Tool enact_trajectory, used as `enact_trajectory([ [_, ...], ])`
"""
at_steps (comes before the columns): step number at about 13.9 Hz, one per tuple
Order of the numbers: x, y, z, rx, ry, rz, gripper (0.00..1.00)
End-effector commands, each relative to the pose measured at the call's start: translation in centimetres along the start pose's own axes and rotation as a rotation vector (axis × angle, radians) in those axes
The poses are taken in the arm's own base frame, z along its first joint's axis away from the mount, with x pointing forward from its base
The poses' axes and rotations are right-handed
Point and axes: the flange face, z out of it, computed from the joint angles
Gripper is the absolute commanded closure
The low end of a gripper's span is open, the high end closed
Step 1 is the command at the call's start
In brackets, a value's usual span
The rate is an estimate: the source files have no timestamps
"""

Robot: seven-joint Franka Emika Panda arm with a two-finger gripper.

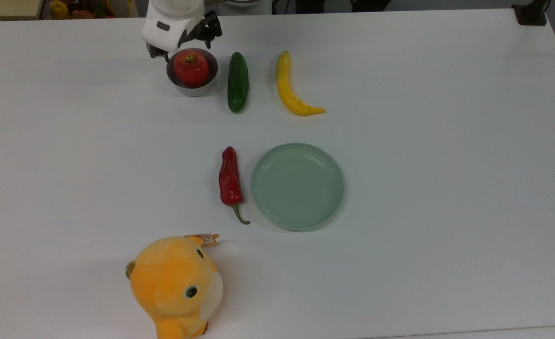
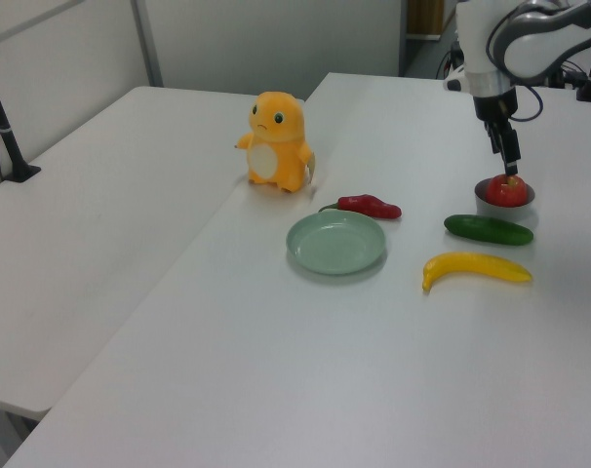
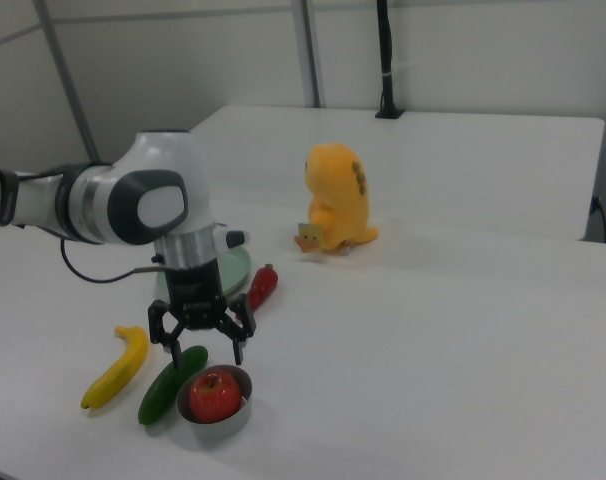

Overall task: Red apple placed in the center of the desktop
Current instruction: 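Close the gripper around the red apple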

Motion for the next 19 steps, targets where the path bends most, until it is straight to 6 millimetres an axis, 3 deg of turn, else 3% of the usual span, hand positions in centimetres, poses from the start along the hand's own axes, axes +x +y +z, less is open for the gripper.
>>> enact_trajectory([
  [1, -1.6, -0.8, 2.5, -0.042, 0.02, -0.055, 0.0],
  [4, -1.9, -1.1, 4.4, -0.062, 0.05, -0.066, 0.0],
  [13, -1.7, -1.2, 4.7, -0.066, 0.054, -0.072, 0.01],
  [15, -1.7, -1.2, 4.9, -0.064, 0.049, -0.083, 0.1],
  [17, -1.8, -1.1, 4.9, -0.063, 0.046, -0.104, 0.3],
  [19, -1.9, -1.2, 5.2, -0.056, 0.034, -0.103, 0.63],
])
